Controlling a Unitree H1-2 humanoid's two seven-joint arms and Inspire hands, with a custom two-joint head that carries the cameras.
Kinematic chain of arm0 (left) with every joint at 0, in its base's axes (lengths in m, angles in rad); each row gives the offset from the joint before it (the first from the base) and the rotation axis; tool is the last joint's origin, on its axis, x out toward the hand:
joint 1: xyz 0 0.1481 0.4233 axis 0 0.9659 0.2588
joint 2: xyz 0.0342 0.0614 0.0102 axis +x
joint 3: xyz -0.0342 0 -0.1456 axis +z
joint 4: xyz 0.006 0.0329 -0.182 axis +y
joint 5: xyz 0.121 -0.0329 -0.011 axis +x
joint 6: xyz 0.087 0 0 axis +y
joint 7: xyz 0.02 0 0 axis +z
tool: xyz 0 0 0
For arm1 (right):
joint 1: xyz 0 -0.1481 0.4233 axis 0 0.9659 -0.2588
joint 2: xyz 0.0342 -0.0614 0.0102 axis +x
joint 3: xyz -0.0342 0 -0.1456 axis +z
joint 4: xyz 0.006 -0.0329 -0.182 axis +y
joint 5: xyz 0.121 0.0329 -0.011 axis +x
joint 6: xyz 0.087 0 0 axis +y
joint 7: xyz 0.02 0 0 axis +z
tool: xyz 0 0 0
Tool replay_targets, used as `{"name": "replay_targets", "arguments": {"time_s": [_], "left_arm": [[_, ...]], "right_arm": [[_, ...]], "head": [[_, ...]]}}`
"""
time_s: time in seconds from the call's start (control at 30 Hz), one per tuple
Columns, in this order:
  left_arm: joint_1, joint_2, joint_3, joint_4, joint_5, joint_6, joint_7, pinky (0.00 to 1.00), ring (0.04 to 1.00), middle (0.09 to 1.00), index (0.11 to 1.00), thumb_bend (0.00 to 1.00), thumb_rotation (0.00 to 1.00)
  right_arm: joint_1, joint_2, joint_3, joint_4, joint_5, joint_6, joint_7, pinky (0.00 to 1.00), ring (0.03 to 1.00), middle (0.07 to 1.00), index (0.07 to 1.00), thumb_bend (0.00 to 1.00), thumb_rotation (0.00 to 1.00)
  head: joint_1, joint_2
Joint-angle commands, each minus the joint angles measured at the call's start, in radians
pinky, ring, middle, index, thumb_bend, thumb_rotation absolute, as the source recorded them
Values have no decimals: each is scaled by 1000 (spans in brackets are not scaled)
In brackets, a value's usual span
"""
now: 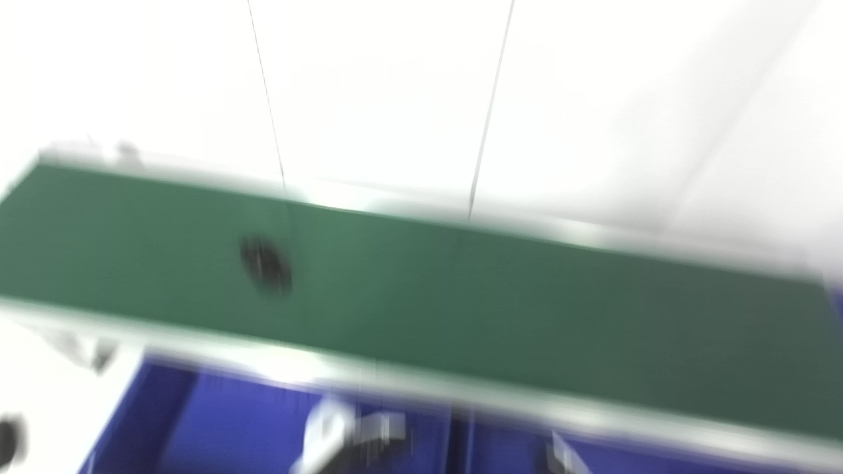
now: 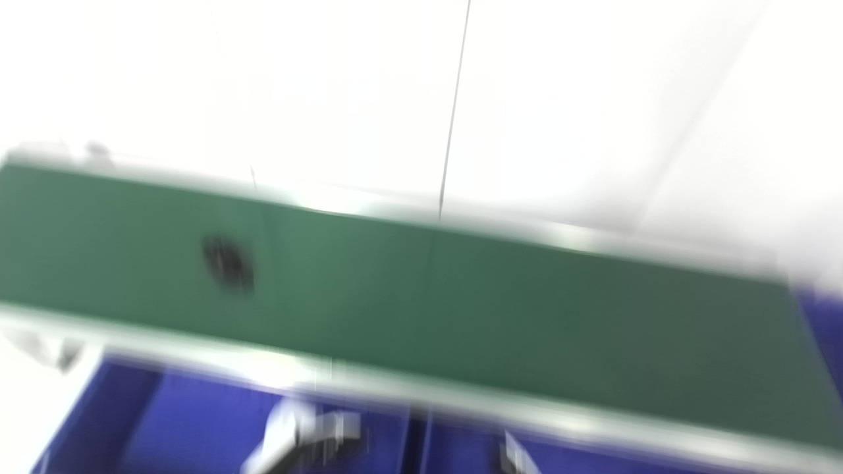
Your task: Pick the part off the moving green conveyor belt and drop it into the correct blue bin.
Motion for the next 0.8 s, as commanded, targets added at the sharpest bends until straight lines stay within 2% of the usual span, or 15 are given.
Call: {"name": "replay_targets", "arguments": {"time_s": [0.0, 0.1, 0.37, 0.63, 0.77], "left_arm": [[-17, 1, -2, -6, 2, -33, 24, 720, 770, 793, 779, 942, 372], [-18, 0, -2, 0, -3, -33, 22, 719, 769, 792, 776, 943, 372], [-21, 10, -12, -3, -5, -33, 26, 705, 759, 784, 777, 916, 357], [-20, 11, -8, -4, -10, -33, 22, 696, 748, 776, 768, 934, 361], [-14, 21, -9, -21, -5, -33, 18, 700, 753, 781, 774, 926, 369]], "right_arm": [[-9, -3, 0, -5, 11, -59, -20, 712, 810, 837, 902, 906, 249], [-7, -1, -3, -4, 4, -59, -19, 708, 805, 835, 902, 903, 262], [-7, 2, 6, -2, -6, -60, -35, 709, 804, 830, 902, 900, 263], [-4, -1, 21, -11, 12, -60, -78, 666, 758, 799, 869, 911, 258], [3, -4, 42, -39, 22, -60, -125, 655, 741, 779, 848, 910, 237]], "head": [[1, 1], [1, -15], [-20, -14], [-21, 1], [-61, 22]]}}
